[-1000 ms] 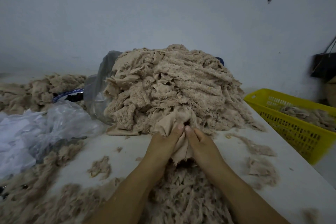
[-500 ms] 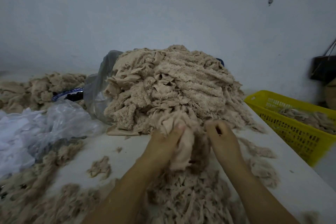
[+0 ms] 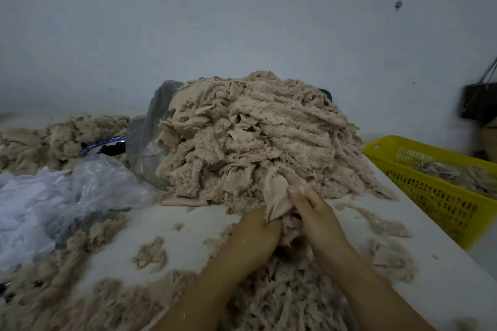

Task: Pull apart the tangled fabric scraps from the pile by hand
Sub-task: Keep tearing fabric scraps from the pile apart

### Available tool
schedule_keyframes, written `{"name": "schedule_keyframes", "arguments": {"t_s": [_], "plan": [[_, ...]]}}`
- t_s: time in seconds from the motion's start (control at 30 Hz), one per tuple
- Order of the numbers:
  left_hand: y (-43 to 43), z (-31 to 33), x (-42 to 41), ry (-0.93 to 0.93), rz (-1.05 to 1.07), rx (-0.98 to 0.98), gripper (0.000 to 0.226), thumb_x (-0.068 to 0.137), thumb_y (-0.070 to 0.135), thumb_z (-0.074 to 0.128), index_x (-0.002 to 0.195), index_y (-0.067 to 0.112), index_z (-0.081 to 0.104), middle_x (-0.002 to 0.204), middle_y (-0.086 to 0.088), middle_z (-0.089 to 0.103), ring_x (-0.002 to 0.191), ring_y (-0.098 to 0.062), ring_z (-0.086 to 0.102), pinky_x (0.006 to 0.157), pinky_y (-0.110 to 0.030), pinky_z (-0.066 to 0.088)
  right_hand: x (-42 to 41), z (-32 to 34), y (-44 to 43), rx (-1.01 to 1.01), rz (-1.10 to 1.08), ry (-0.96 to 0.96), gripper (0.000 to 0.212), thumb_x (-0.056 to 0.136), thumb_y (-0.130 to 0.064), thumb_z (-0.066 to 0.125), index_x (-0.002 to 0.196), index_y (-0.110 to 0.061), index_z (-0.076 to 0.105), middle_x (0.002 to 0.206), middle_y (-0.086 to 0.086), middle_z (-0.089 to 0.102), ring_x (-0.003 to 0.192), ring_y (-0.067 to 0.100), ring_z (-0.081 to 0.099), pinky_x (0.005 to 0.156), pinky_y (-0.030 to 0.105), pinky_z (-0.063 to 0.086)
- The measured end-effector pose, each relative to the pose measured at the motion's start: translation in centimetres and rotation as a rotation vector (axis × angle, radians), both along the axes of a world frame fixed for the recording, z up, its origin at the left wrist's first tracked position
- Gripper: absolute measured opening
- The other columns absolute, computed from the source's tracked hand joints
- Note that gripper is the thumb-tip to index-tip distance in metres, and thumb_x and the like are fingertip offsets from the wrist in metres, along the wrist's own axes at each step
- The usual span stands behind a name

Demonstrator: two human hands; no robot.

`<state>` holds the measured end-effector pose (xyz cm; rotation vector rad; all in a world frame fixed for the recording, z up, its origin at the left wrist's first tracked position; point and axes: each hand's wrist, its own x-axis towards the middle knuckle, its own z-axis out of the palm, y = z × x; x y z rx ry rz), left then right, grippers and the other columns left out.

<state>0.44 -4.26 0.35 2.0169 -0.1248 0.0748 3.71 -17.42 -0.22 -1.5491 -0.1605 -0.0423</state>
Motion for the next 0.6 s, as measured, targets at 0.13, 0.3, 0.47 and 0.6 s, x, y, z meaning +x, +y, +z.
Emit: {"name": "schedule_keyframes", "arguments": {"t_s": [0.13,0.3,0.47,0.6], "plan": [[0.5,0.9,0.2,0.232,0.077,-0.472,0.025,0.091,0.017,0.052,0.07,0.013,0.064,0.056,-0.003,0.061,0.048,-0.012,0.052,0.048,-0.022,0.038,-0.8,0.5,0.5,-0.253,-0.04,-0.216,0.04,0.097,-0.046,0.048,0.072,-0.014,0.047,0.065,-0.002,0.047,0.054,0.0,0.047,0.052,0.013,0.038],[1.9,1.4,0.6,0.362,0.029,-0.952,0.038,0.09,0.037,0.061,0.072,0.008,0.078,0.073,-0.011,0.072,0.059,-0.017,0.068,0.055,-0.026,0.057,-1.5,-0.1,1.3,-0.542,0.124,-0.423,0.041,0.1,-0.034,0.052,0.064,-0.025,0.035,0.064,-0.009,0.039,0.059,0.002,0.039,0.056,0.018,0.033],[1.6,1.7,0.5,0.431,0.148,-1.017,0.038,0.088,0.032,0.068,0.108,0.0,0.074,0.103,-0.019,0.074,0.097,-0.027,0.072,0.088,-0.037,0.058,-1.6,-0.5,1.5,-0.612,0.233,-0.474,0.042,0.1,-0.031,0.053,0.064,-0.029,0.033,0.066,-0.012,0.04,0.062,0.003,0.038,0.059,0.022,0.031],[1.9,1.5,0.9,0.468,0.181,-1.131,0.028,0.099,0.021,0.054,0.087,0.001,0.07,0.06,-0.009,0.069,0.046,-0.012,0.058,0.044,-0.02,0.048,-1.7,-0.5,1.7,-0.641,0.27,-0.473,0.041,0.101,-0.032,0.052,0.065,-0.028,0.033,0.066,-0.014,0.041,0.062,0.003,0.037,0.059,0.022,0.03]]}}
